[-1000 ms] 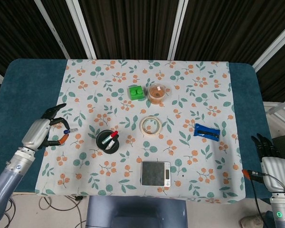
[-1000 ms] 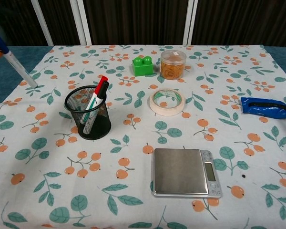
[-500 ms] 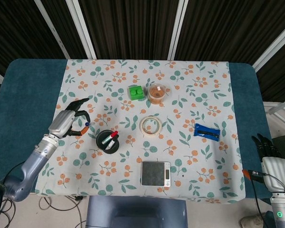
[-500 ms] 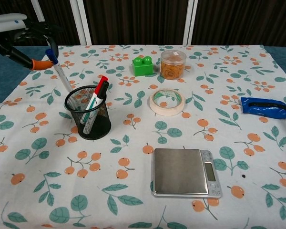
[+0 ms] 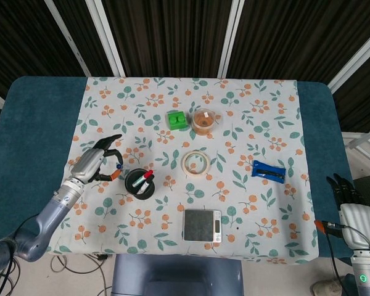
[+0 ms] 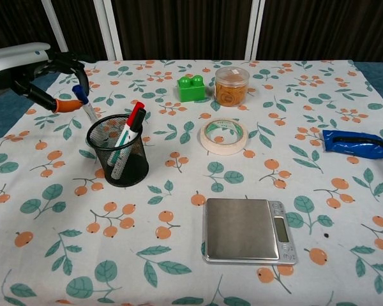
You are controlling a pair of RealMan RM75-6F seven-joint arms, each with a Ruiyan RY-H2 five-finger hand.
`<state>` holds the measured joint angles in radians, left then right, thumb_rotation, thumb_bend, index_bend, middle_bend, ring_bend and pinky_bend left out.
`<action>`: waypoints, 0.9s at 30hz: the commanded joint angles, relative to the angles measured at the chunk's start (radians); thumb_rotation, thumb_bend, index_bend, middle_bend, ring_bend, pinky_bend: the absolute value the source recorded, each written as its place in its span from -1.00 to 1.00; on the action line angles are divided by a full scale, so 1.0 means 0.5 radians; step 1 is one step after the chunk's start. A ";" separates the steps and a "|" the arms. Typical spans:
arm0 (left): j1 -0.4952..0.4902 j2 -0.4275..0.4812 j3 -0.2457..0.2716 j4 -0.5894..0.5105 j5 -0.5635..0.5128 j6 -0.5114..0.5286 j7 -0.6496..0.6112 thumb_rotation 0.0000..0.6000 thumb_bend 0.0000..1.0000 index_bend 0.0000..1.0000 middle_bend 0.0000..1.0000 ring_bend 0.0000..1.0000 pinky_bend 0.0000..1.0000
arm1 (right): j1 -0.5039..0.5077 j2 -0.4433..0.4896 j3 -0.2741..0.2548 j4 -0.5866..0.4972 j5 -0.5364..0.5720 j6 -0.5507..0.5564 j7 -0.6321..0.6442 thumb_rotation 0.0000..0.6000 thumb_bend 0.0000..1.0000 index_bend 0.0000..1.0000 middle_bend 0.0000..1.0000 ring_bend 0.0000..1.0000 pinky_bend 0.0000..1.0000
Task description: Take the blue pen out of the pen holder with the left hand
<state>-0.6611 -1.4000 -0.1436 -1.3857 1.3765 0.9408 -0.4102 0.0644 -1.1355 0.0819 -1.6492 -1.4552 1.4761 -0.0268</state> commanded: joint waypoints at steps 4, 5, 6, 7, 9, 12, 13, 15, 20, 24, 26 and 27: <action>0.006 -0.005 0.031 0.022 0.033 -0.001 -0.011 1.00 -0.25 0.06 -0.93 -1.00 -1.00 | -0.001 -0.001 0.001 -0.001 0.000 0.002 -0.003 1.00 -0.74 -0.85 -1.00 -0.91 -0.66; 0.007 -0.004 0.036 0.024 0.038 -0.001 -0.013 1.00 -0.25 0.06 -0.93 -1.00 -1.00 | -0.001 0.000 0.000 -0.002 0.001 0.003 -0.003 1.00 -0.74 -0.85 -1.00 -0.91 -0.66; 0.008 -0.004 0.041 0.027 0.041 -0.002 -0.010 1.00 -0.25 0.05 -0.93 -1.00 -1.00 | -0.001 0.000 0.000 -0.002 0.001 0.002 -0.004 1.00 -0.74 -0.85 -1.00 -0.91 -0.66; 0.009 -0.005 0.048 0.033 0.046 -0.001 -0.001 1.00 -0.25 0.05 -0.93 -1.00 -1.00 | -0.001 0.001 -0.001 -0.003 0.000 0.001 -0.003 1.00 -0.74 -0.85 -1.00 -0.91 -0.66; 0.010 -0.009 0.062 0.050 0.057 0.001 0.025 1.00 -0.25 0.04 -0.93 -1.00 -1.00 | 0.000 0.003 -0.002 -0.004 -0.002 -0.002 -0.001 1.00 -0.74 -0.85 -1.00 -0.91 -0.66; 0.016 -0.013 0.086 0.067 0.077 0.005 0.045 1.00 -0.25 0.02 -0.93 -1.00 -1.00 | 0.001 0.004 -0.003 -0.003 -0.004 -0.004 0.001 1.00 -0.74 -0.85 -1.00 -0.91 -0.66; 0.018 -0.009 0.094 0.063 0.085 0.004 0.038 1.00 -0.25 0.02 -0.93 -1.00 -1.00 | 0.001 0.004 -0.003 -0.003 -0.004 -0.003 0.001 1.00 -0.74 -0.85 -1.00 -0.91 -0.66; 0.022 0.003 0.105 0.053 0.103 0.008 0.021 1.00 -0.25 0.01 -0.93 -1.00 -1.00 | 0.000 0.002 0.000 0.000 -0.005 0.004 -0.003 1.00 -0.74 -0.85 -1.00 -0.91 -0.66; 0.034 0.045 0.124 0.028 0.153 0.046 -0.004 1.00 -0.42 -0.04 -0.94 -1.00 -1.00 | 0.000 0.001 -0.002 0.000 -0.007 0.003 -0.005 1.00 -0.74 -0.85 -1.00 -0.91 -0.66; 0.042 0.097 0.148 -0.010 0.192 0.061 -0.025 1.00 -0.60 -0.16 -0.97 -1.00 -1.00 | 0.000 0.001 -0.002 0.001 -0.010 0.006 -0.006 1.00 -0.74 -0.85 -1.00 -0.91 -0.66; 0.041 0.138 0.164 -0.047 0.212 0.053 -0.034 1.00 -0.74 -0.27 -0.98 -1.00 -1.00 | 0.000 0.001 -0.002 0.000 -0.009 0.004 -0.006 1.00 -0.74 -0.85 -1.00 -0.91 -0.66; 0.040 0.159 0.172 -0.069 0.225 0.052 -0.036 1.00 -0.78 -0.32 -0.99 -1.00 -1.00 | 0.000 0.001 -0.003 0.001 -0.008 0.004 -0.006 1.00 -0.74 -0.85 -1.00 -0.91 -0.66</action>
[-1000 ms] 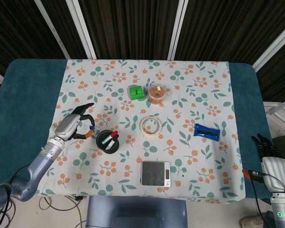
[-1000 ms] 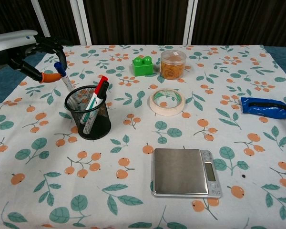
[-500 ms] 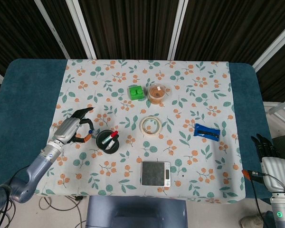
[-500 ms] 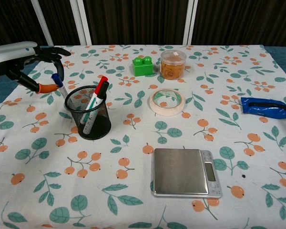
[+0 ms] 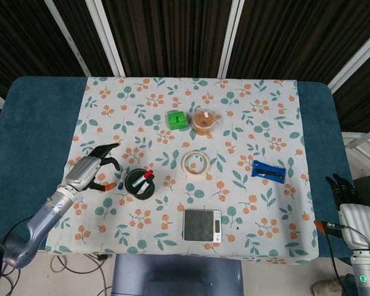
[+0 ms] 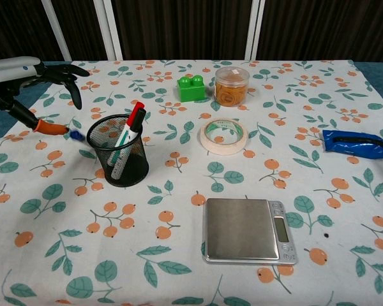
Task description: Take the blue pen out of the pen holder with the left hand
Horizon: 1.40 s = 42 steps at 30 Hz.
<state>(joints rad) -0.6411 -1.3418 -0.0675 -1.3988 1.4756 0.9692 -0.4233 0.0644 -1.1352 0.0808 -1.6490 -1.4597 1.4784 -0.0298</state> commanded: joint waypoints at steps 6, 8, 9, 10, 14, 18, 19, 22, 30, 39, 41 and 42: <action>0.037 0.229 0.068 -0.275 0.171 0.125 0.000 1.00 -0.80 -0.39 -0.99 -1.00 -1.00 | -0.001 0.001 0.001 -0.002 0.005 -0.001 -0.003 1.00 -0.74 -0.85 -1.00 -0.91 -0.66; 0.063 0.281 0.074 -0.334 0.189 0.179 0.072 1.00 -0.77 -0.41 -0.99 -1.00 -1.00 | 0.000 0.001 0.001 -0.002 0.004 -0.002 -0.002 1.00 -0.74 -0.85 -1.00 -0.91 -0.66; 0.092 0.309 0.067 -0.353 0.207 0.254 0.174 1.00 -0.76 -0.41 -0.99 -1.00 -1.00 | 0.001 0.001 0.001 -0.001 0.004 -0.002 -0.002 1.00 -0.74 -0.85 -1.00 -0.91 -0.66; 0.118 0.318 0.059 -0.360 0.221 0.323 0.269 1.00 -0.74 -0.41 -0.99 -1.00 -1.00 | 0.001 0.000 0.000 0.000 0.003 -0.003 -0.001 1.00 -0.74 -0.85 -1.00 -0.91 -0.66; 0.253 0.308 0.013 -0.352 0.282 0.658 0.711 1.00 -0.73 -0.44 -0.99 -1.00 -1.00 | 0.000 0.001 0.001 0.000 0.002 0.000 -0.001 1.00 -0.74 -0.85 -1.00 -0.91 -0.66; 0.436 0.311 0.004 -0.421 0.275 0.955 1.036 1.00 -0.73 -0.48 -0.99 -1.00 -1.00 | -0.001 0.000 0.000 0.000 0.003 0.000 -0.003 1.00 -0.75 -0.85 -1.00 -0.91 -0.66; 0.479 0.330 0.015 -0.457 0.240 0.979 1.085 1.00 -0.73 -0.51 -0.99 -1.00 -1.00 | -0.002 0.000 0.000 0.001 0.003 0.001 -0.004 1.00 -0.74 -0.85 -1.00 -0.91 -0.66; 0.621 0.422 0.060 -0.617 0.093 1.027 1.255 1.00 -0.73 -0.60 -0.99 -1.00 -1.00 | -0.004 -0.001 -0.001 0.000 -0.001 0.007 -0.004 1.00 -0.74 -0.85 -1.00 -0.91 -0.66; 0.864 0.488 0.176 -0.689 0.015 1.152 1.239 1.00 -0.73 -0.68 -0.99 -1.00 -1.00 | -0.003 -0.003 -0.002 0.003 -0.001 0.005 -0.008 1.00 -0.74 -0.85 -1.00 -0.91 -0.66; 1.007 0.444 0.242 -0.563 0.075 1.199 0.999 1.00 -0.73 -0.70 -1.00 -1.00 -1.00 | -0.003 -0.004 0.000 0.011 -0.008 0.010 0.002 1.00 -0.74 -0.85 -1.00 -0.91 -0.66; 1.014 0.434 0.230 -0.529 0.066 1.193 0.979 1.00 -0.73 -0.70 -1.00 -1.00 -1.00 | -0.003 -0.004 0.001 0.011 -0.007 0.010 0.003 1.00 -0.74 -0.85 -1.00 -0.91 -0.66; 1.018 0.425 0.218 -0.504 0.062 1.195 0.973 1.00 -0.73 -0.70 -1.00 -1.00 -1.00 | -0.004 -0.004 0.001 0.010 -0.004 0.010 0.004 1.00 -0.74 -0.85 -1.00 -0.91 -0.66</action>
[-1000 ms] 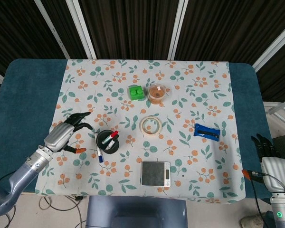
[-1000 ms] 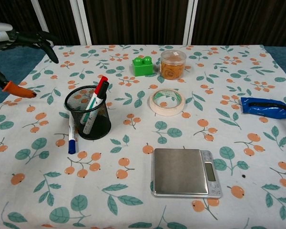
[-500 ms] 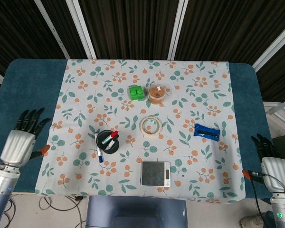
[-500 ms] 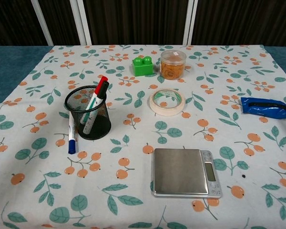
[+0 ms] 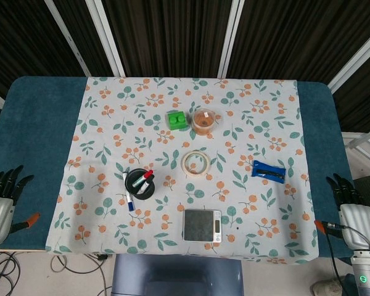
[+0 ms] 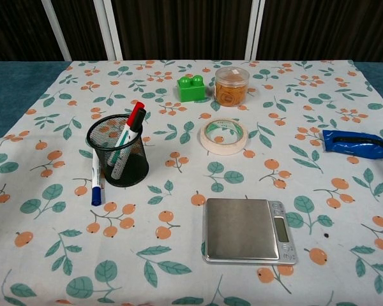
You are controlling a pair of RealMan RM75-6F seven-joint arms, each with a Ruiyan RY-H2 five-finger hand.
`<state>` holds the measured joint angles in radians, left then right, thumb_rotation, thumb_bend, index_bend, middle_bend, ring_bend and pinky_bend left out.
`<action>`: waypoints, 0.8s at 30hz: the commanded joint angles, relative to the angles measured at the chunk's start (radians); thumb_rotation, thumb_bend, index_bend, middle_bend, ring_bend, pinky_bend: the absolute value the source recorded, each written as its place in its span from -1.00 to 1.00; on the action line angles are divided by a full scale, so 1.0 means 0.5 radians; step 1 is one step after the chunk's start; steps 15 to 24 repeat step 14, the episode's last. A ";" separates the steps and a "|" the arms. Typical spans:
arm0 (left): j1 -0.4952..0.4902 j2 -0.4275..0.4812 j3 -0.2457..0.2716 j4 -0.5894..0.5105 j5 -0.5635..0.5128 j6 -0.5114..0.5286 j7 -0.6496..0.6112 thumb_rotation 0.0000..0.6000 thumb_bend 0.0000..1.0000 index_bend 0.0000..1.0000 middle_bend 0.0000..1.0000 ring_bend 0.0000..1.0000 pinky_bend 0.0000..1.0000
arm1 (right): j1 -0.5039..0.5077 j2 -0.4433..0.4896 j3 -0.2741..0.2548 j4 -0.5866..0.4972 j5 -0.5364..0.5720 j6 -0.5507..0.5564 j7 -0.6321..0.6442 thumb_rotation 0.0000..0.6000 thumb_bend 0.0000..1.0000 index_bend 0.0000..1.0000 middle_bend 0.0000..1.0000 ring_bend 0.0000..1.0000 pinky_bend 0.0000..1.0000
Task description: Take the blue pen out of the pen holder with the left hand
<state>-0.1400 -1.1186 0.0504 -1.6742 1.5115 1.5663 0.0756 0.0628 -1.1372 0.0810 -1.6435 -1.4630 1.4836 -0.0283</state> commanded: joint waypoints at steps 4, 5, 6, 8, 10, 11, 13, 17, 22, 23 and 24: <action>0.026 -0.027 -0.029 0.082 -0.012 -0.021 -0.111 1.00 -0.73 -0.70 -1.00 -1.00 -1.00 | 0.000 0.001 0.000 -0.004 0.005 -0.003 -0.003 1.00 -0.74 -0.85 -1.00 -0.91 -0.66; 0.026 -0.023 -0.034 0.086 -0.005 -0.026 -0.131 1.00 -0.73 -0.70 -1.00 -1.00 -1.00 | -0.001 0.000 -0.001 -0.004 0.003 -0.002 -0.006 1.00 -0.74 -0.85 -1.00 -0.91 -0.66; 0.027 -0.022 -0.038 0.093 -0.002 -0.025 -0.137 1.00 -0.73 -0.70 -1.00 -1.00 -1.00 | -0.001 0.000 -0.001 -0.004 0.001 -0.001 -0.008 1.00 -0.74 -0.85 -1.00 -0.91 -0.66; 0.031 -0.019 -0.042 0.098 -0.001 -0.033 -0.145 1.00 -0.73 -0.70 -1.00 -1.00 -1.00 | -0.001 0.000 -0.002 -0.005 0.001 -0.001 -0.010 1.00 -0.74 -0.85 -1.00 -0.91 -0.66; 0.033 -0.013 -0.047 0.093 -0.003 -0.047 -0.160 1.00 -0.73 -0.70 -1.00 -1.00 -1.00 | 0.000 -0.001 -0.002 -0.003 0.000 -0.002 -0.010 1.00 -0.74 -0.85 -1.00 -0.91 -0.66; 0.033 -0.009 -0.047 0.091 -0.003 -0.056 -0.164 1.00 -0.73 -0.70 -1.00 -1.00 -1.00 | 0.000 -0.001 -0.002 -0.003 0.000 -0.003 -0.009 1.00 -0.74 -0.85 -1.00 -0.91 -0.66; 0.034 -0.001 -0.049 0.086 -0.004 -0.073 -0.166 1.00 -0.73 -0.70 -1.00 -1.00 -1.00 | 0.001 0.000 -0.003 -0.002 -0.003 -0.003 -0.006 1.00 -0.74 -0.85 -1.00 -0.91 -0.66; 0.036 0.002 -0.049 0.083 -0.004 -0.078 -0.165 1.00 -0.73 -0.70 -1.00 -1.00 -1.00 | 0.001 0.000 -0.003 -0.001 -0.004 -0.003 -0.005 1.00 -0.74 -0.85 -1.00 -0.91 -0.66; 0.036 0.002 -0.049 0.083 -0.004 -0.078 -0.165 1.00 -0.73 -0.70 -1.00 -1.00 -1.00 | 0.001 0.000 -0.003 -0.001 -0.004 -0.003 -0.005 1.00 -0.74 -0.85 -1.00 -0.91 -0.66; 0.036 0.002 -0.049 0.083 -0.004 -0.078 -0.165 1.00 -0.73 -0.70 -1.00 -1.00 -1.00 | 0.001 0.000 -0.003 -0.001 -0.004 -0.003 -0.005 1.00 -0.74 -0.85 -1.00 -0.91 -0.66; 0.036 0.002 -0.049 0.083 -0.004 -0.078 -0.165 1.00 -0.73 -0.70 -1.00 -1.00 -1.00 | 0.001 0.000 -0.003 -0.001 -0.004 -0.003 -0.005 1.00 -0.74 -0.85 -1.00 -0.91 -0.66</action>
